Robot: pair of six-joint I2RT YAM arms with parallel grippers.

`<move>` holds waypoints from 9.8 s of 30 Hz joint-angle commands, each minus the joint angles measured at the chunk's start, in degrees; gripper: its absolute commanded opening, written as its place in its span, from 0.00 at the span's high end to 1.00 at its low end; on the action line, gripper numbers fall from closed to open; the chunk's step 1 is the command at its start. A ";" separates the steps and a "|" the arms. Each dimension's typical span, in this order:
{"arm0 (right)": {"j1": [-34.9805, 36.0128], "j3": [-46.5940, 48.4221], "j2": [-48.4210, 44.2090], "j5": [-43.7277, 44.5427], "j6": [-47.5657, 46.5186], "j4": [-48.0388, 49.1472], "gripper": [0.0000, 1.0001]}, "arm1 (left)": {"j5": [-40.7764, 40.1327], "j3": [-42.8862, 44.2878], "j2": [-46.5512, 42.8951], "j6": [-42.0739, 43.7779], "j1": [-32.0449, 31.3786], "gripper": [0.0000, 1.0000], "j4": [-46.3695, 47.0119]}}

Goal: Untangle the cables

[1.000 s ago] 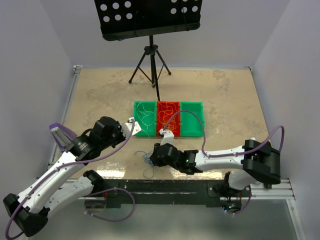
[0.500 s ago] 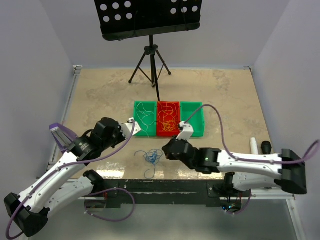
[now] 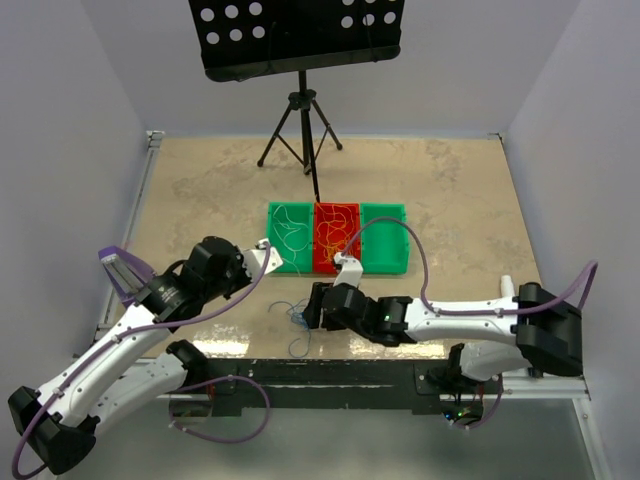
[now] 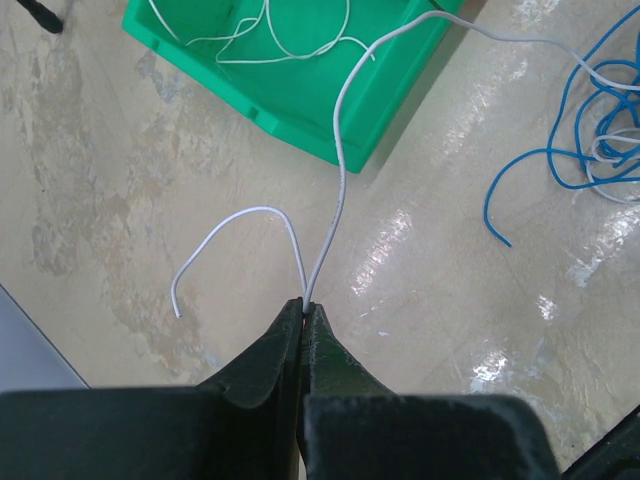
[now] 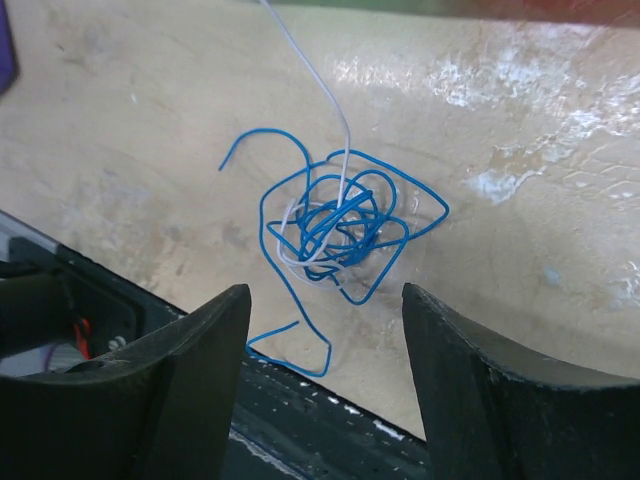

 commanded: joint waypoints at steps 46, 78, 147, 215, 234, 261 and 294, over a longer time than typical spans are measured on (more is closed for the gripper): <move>-3.71 0.37 -12.87 9.72 16.99 -25.91 1.00 | -14.60 29.72 -5.83 -10.98 0.54 1.00 24.20; -3.10 -5.51 -26.49 5.59 10.75 -17.12 1.00 | -3.86 8.74 4.54 -12.83 0.45 1.00 41.32; -3.10 -5.08 -21.74 4.01 7.15 -10.96 1.00 | 4.39 20.16 33.75 -17.05 2.91 0.08 21.56; -3.10 28.92 -36.25 30.98 1.18 -38.03 1.00 | 10.74 -7.68 3.62 26.52 -6.14 1.00 -2.34; -3.10 39.04 -26.15 39.34 -7.79 -36.28 1.00 | 17.56 9.57 1.27 11.20 -6.23 0.27 3.63; -20.31 51.62 -9.36 34.51 -41.89 -11.14 1.00 | 22.94 15.85 6.05 2.82 -6.14 0.00 3.89; -37.55 20.33 0.06 1.03 -20.72 -6.57 1.00 | 18.37 19.63 8.15 -1.05 -6.31 0.00 6.61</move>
